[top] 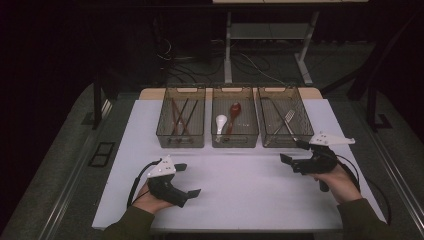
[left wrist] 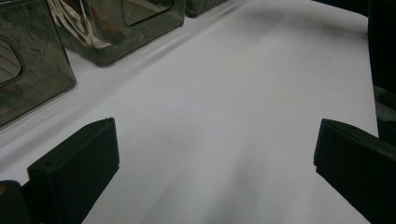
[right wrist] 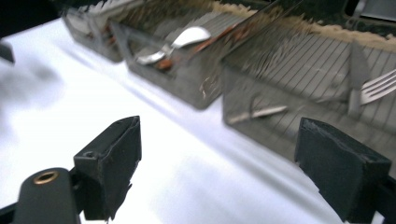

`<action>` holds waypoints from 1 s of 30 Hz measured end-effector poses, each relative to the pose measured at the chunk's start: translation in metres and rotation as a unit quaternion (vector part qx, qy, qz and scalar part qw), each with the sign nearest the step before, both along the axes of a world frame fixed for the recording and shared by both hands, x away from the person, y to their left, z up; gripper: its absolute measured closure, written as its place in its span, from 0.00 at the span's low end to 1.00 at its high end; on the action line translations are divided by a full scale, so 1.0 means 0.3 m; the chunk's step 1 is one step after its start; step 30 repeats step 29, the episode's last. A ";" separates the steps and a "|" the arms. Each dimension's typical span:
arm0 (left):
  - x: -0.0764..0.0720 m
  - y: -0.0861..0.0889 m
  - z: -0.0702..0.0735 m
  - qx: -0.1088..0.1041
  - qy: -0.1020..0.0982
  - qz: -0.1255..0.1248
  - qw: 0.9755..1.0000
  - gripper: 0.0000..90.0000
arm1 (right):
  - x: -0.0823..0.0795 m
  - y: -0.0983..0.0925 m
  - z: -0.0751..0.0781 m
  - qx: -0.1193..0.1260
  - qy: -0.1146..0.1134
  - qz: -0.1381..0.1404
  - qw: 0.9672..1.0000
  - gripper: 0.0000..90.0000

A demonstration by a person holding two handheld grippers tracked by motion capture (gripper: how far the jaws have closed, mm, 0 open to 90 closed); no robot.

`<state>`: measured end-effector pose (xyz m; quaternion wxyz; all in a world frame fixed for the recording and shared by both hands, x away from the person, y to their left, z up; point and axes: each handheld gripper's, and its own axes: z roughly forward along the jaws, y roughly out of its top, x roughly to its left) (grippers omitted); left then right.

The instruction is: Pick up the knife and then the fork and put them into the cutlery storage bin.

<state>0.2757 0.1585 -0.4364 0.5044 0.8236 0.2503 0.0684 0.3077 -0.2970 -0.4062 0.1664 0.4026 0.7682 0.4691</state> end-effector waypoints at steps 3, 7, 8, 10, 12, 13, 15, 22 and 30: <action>-0.001 0.000 0.001 0.001 0.000 0.000 1.000 0.00 | -0.040 0.006 -0.030 0.002 0.004 0.009 1.000 0.17; -0.001 -0.001 0.001 0.000 -0.001 -0.001 1.000 0.00 | -0.082 0.011 -0.060 -0.005 0.005 0.017 1.000 0.17; -0.001 -0.001 0.001 0.001 -0.001 -0.002 1.000 0.00 | -0.090 0.010 -0.066 -0.006 0.003 0.020 1.000 0.17; -0.001 -0.001 0.000 0.002 0.000 -0.002 1.000 0.00 | -0.102 0.007 -0.074 -0.007 0.003 0.016 1.000 0.17; -0.001 -0.001 0.001 0.001 -0.001 -0.003 1.000 0.00 | -0.113 0.001 -0.082 -0.002 0.001 0.013 1.000 0.17; -0.001 -0.001 0.001 0.002 -0.001 -0.003 1.000 0.00 | -0.118 -0.002 -0.086 0.003 0.003 0.012 1.000 0.17; -0.002 -0.001 0.001 0.001 -0.001 -0.003 1.000 0.00 | -0.128 -0.006 -0.096 0.002 0.009 0.021 1.000 0.17; -0.001 -0.002 0.000 0.002 -0.001 -0.005 1.000 0.00 | -0.148 -0.016 -0.116 0.000 0.016 0.027 1.000 0.17; 0.001 -0.003 -0.001 0.001 0.000 -0.004 1.000 0.00 | -0.145 -0.022 -0.120 0.000 0.016 0.025 1.000 0.17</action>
